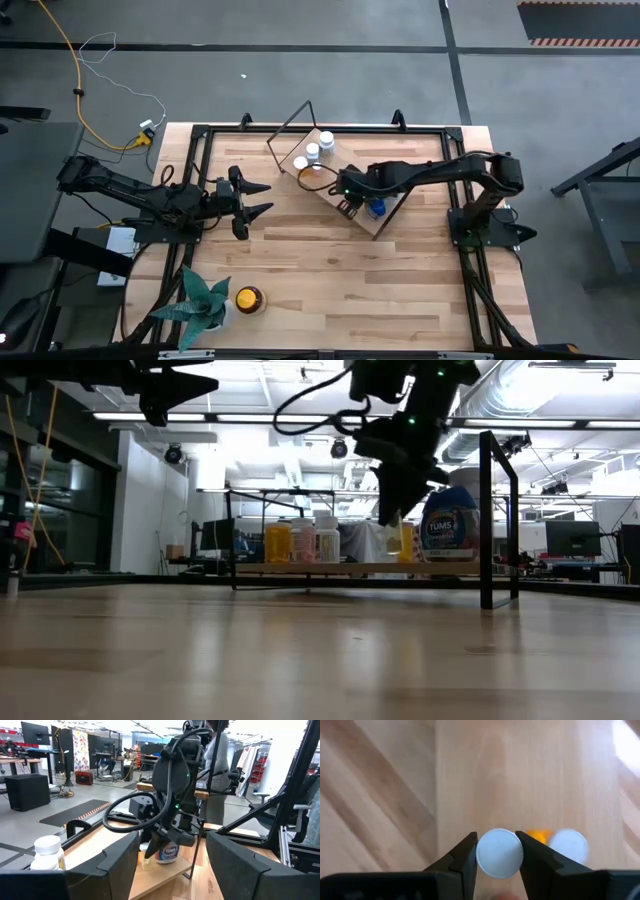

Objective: Pick and place medicine bottles onto shelf by color
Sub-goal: Put the light yellow pill bottle on the shelf

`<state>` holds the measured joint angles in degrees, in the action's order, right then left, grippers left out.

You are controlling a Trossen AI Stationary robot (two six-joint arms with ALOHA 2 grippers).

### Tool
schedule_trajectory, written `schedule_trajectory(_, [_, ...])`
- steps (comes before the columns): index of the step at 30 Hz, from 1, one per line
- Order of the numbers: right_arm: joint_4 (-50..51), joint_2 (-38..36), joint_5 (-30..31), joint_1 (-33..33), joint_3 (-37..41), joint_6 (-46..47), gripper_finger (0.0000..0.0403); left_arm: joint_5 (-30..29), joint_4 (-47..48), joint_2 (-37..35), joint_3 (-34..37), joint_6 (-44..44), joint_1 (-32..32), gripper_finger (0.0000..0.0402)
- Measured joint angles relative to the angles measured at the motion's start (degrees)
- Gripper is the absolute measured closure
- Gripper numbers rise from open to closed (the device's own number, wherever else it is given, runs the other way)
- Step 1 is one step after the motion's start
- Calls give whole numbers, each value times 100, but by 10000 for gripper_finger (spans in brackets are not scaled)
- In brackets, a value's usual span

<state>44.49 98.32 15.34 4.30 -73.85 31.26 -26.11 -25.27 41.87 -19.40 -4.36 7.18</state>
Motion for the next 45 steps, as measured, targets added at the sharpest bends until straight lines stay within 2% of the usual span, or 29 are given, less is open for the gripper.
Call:
schedule_trajectory(7, [-208, -50, 356, -182, 256, 83, 290, 0, -3, 0, 0, 0, 0, 181])
schedule_trajectory(39, [-272, 44, 450, -180, 265, 333, 289, 0, 21, 1, 0, 0, 0, 181])
schedule_trajectory(45, [-244, 44, 465, -180, 265, 337, 252, -2, 21, 1, 0, 0, -2, 181])
